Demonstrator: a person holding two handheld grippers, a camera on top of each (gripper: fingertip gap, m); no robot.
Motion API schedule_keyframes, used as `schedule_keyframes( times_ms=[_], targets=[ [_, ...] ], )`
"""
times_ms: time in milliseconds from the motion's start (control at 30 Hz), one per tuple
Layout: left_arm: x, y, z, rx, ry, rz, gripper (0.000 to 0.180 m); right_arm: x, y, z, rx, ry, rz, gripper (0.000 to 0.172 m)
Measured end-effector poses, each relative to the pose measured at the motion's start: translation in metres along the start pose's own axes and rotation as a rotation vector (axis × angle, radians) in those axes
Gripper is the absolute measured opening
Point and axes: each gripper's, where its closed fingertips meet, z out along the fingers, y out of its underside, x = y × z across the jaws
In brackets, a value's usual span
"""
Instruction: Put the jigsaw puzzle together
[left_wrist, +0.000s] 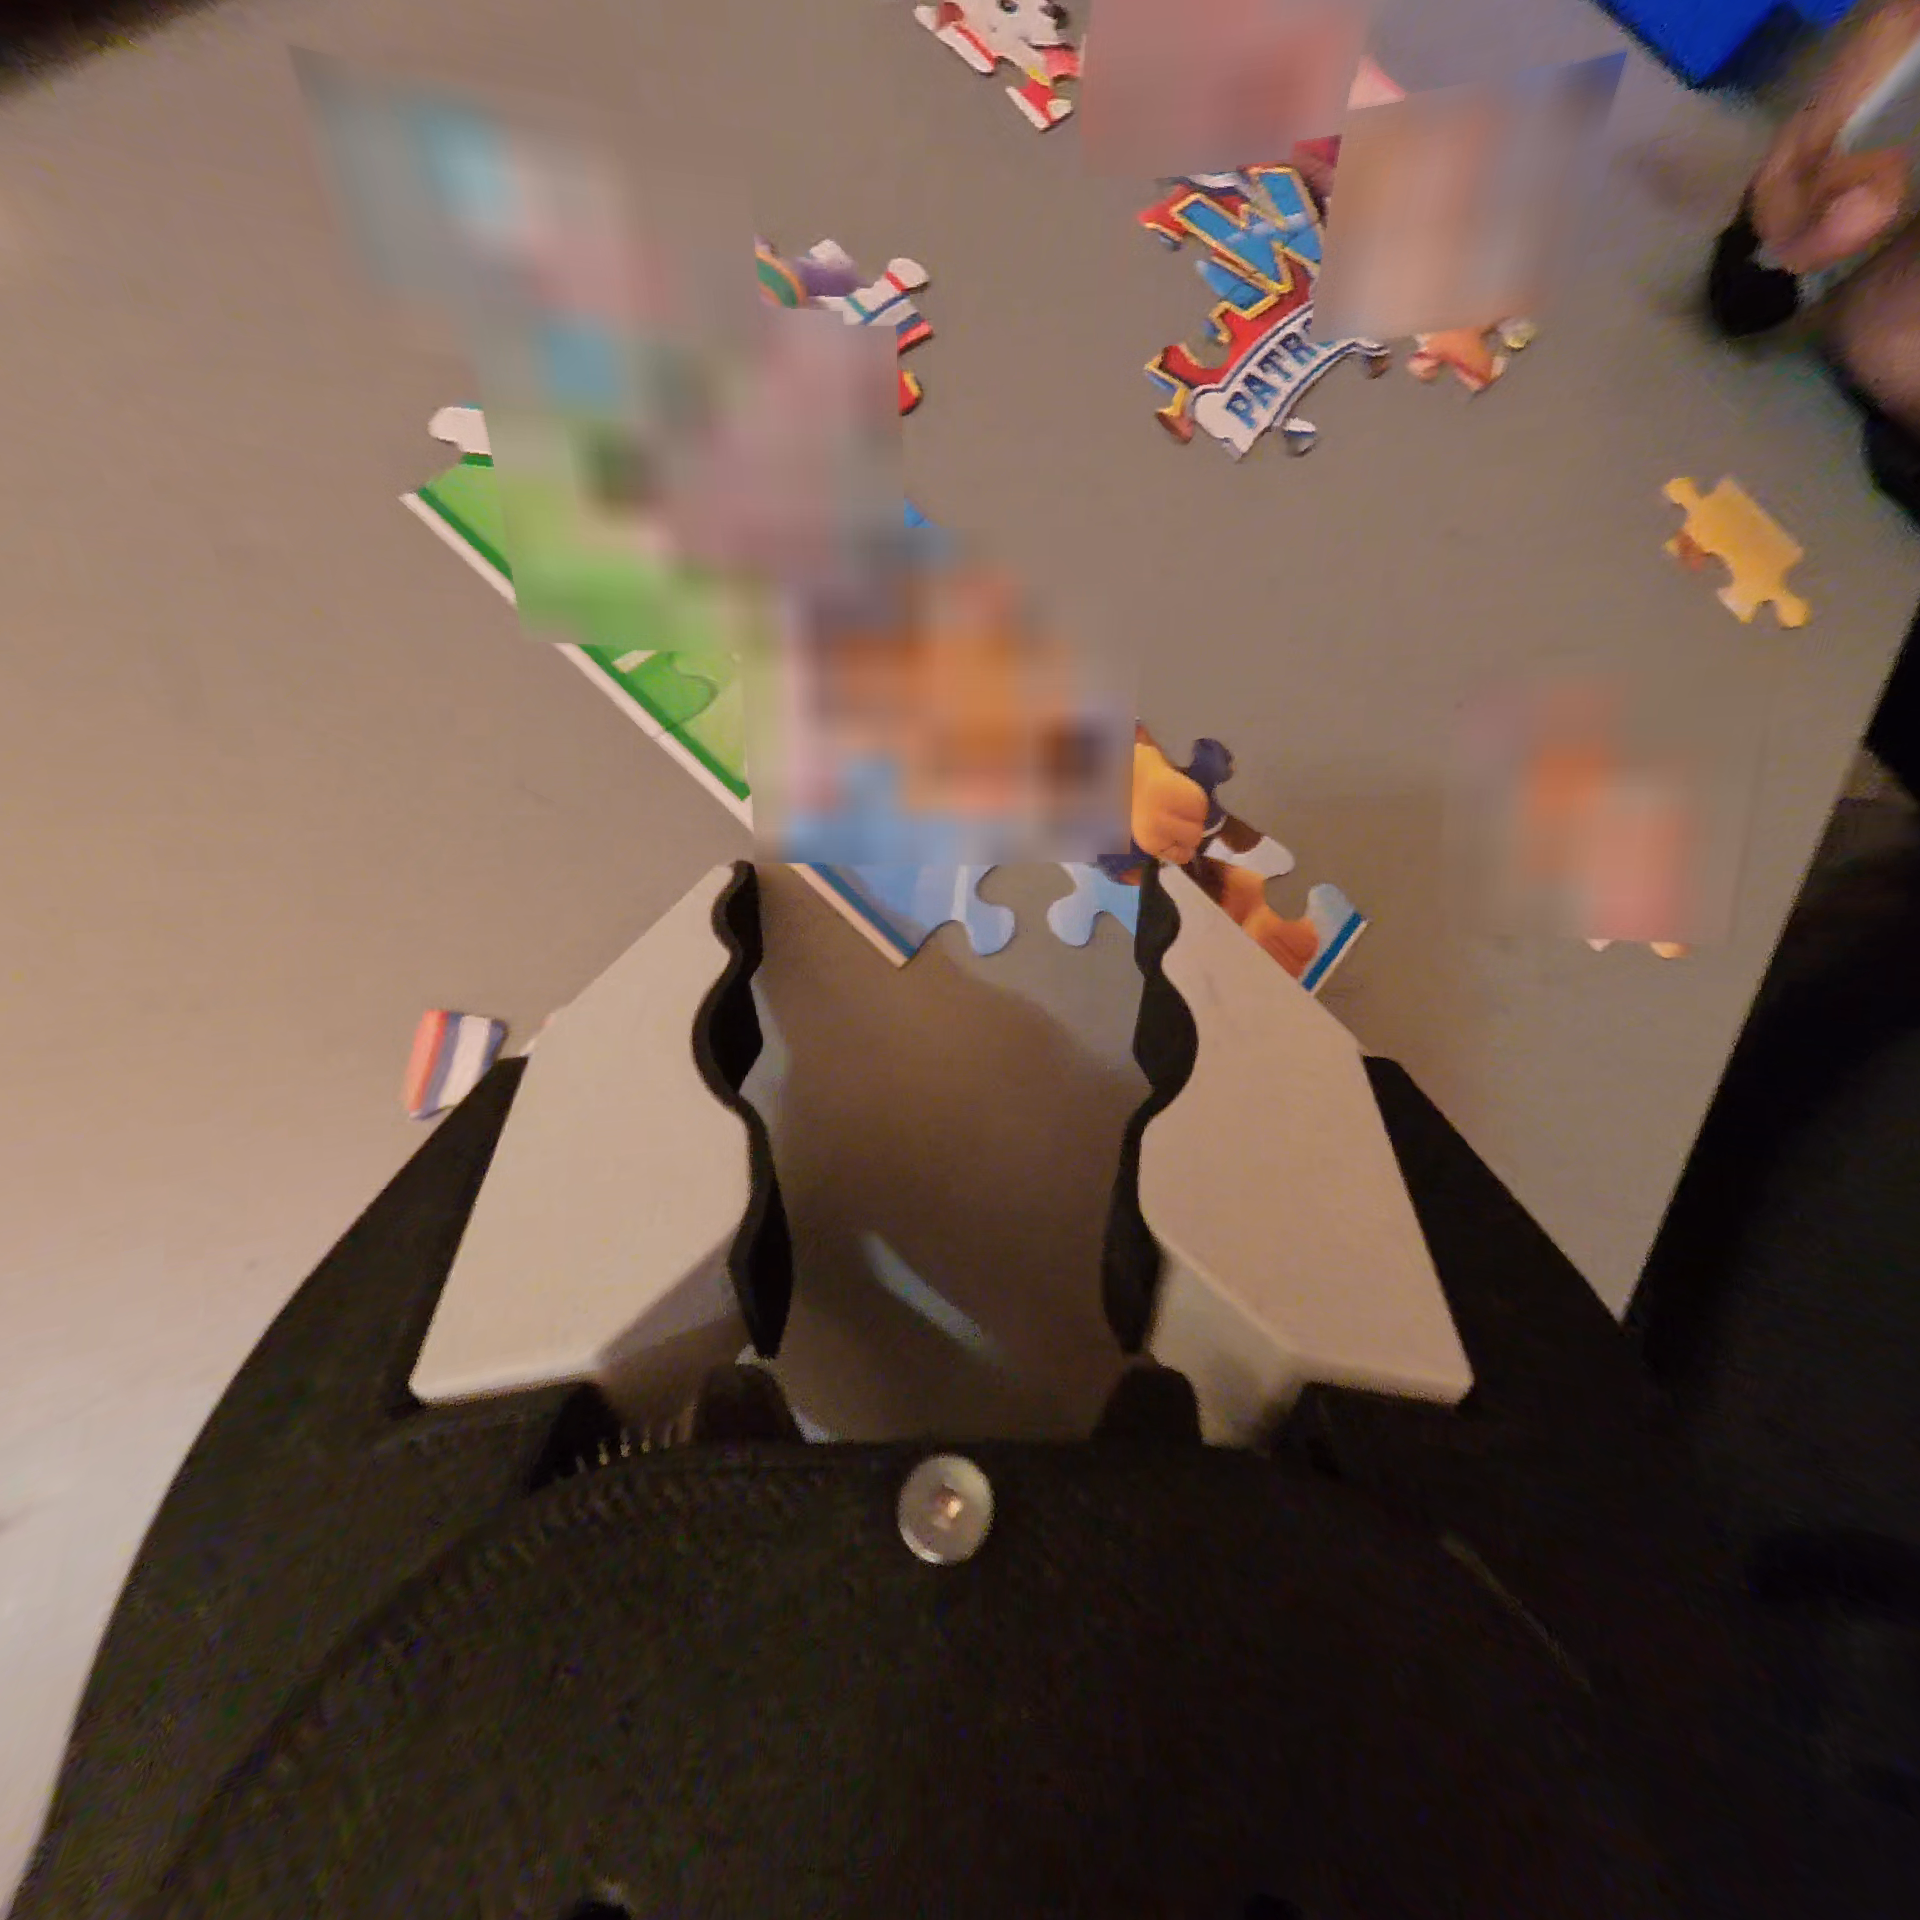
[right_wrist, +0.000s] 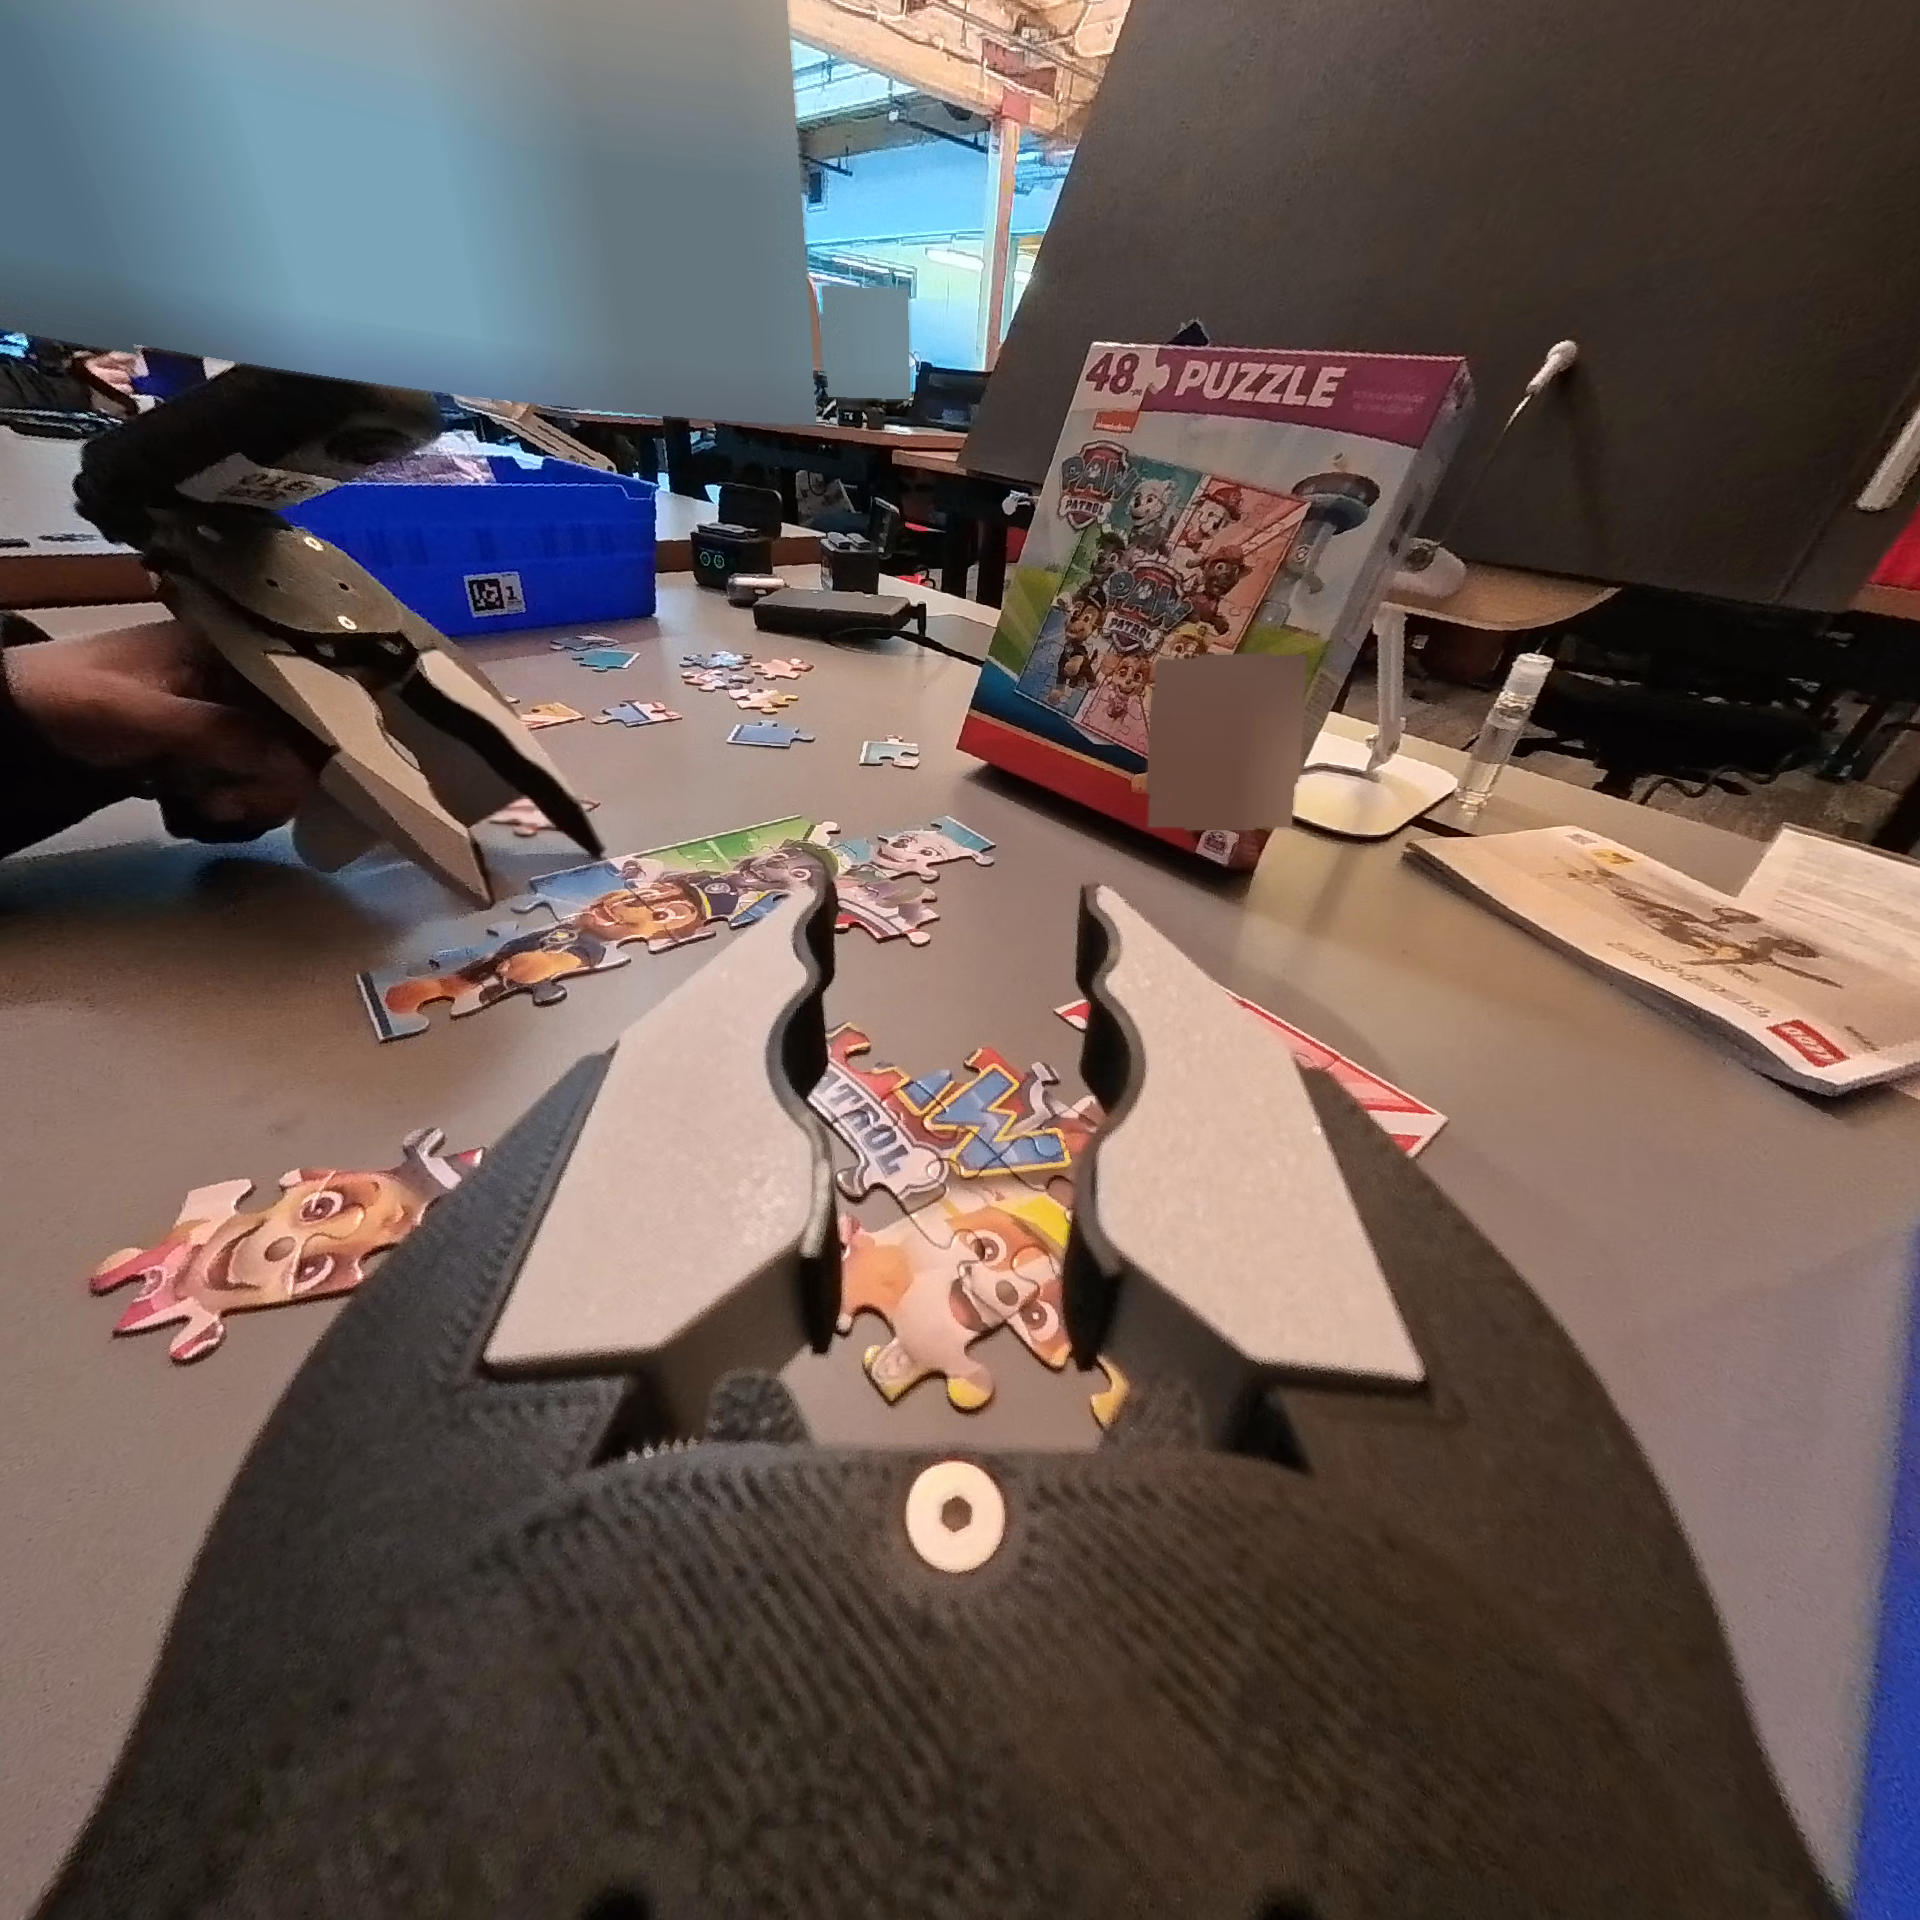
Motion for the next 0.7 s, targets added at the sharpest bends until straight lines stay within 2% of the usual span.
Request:
schedule_keyframes(
  times_ms=[400,467,567,633,700],
  targets=[
    [0.019,-0.005,0.002,0.043,0.114,0.012,0.071,0.0,0.0,-0.001,-0.001,-0.004,0.013,0.045],
    [0.019,-0.019,-0.004,0.138,0.098,0.045,0.07,-0.003,0.004,-0.001,-0.032,-0.032,0.047,0.037],
    [0.029,-0.052,-0.022,0.364,0.124,0.062,0.07,-0.005,0.005,-0.003,-0.04,-0.051,0.073,0.035],
    [0.063,-0.067,-0.034,0.482,0.237,0.137,0.079,-0.004,0.005,-0.003,-0.039,-0.054,0.081,0.032],
    [0.084,-0.069,-0.035,0.502,0.211,0.262,0.081,-0.004,0.005,-0.002,-0.043,-0.05,0.078,0.03]
  ],
)
